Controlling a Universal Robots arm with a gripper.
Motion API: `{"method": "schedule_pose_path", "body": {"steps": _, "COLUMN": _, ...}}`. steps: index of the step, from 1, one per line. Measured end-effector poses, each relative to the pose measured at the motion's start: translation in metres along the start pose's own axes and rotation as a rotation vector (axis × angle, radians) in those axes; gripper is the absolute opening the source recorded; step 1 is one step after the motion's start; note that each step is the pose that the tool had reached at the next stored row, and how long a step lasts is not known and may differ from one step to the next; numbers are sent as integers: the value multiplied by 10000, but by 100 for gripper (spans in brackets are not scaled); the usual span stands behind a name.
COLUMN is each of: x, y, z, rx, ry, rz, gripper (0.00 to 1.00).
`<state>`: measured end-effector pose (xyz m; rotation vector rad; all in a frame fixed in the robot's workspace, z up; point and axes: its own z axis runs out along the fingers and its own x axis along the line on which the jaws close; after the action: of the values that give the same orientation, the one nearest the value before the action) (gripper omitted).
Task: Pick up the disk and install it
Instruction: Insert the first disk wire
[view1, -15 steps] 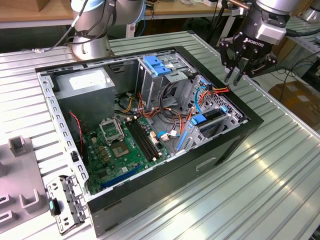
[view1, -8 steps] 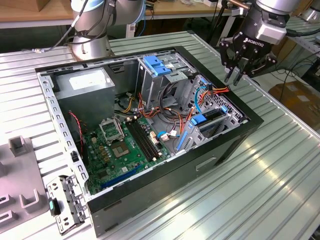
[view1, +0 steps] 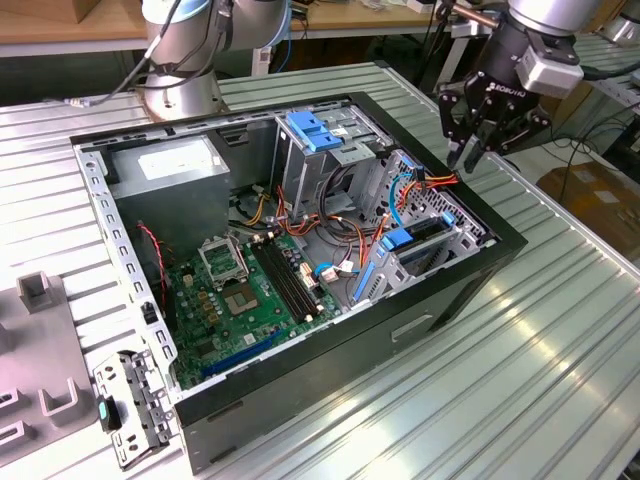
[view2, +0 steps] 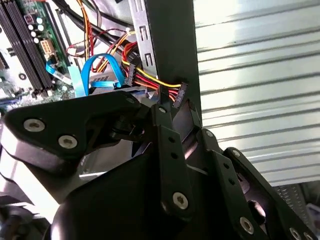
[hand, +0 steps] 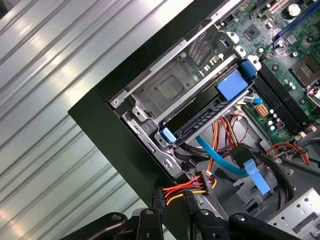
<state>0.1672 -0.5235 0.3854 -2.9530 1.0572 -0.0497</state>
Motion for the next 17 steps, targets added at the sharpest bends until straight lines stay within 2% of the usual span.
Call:
{"method": "schedule_pose_path", "body": {"steps": 5, "x": 14, "y": 4, "z": 71, "rx": 19, "ry": 1, "rz": -673, "gripper": 31}}
{"method": "schedule_pose_path", "body": {"steps": 7, "x": 44, "y": -21, "z": 101, "rx": 27, "ry": 16, "rz": -791, "gripper": 31}}
{"method": "schedule_pose_path", "body": {"steps": 12, "x": 46, "y": -22, "z": 156, "rx": 52, "ry": 30, "rz": -1211, "gripper": 31}}
{"method": "schedule_pose_path", "body": {"steps": 17, "x": 48, "y": -24, "z": 184, "rx": 61, "ry": 39, "rz": -1287, "gripper": 29}}
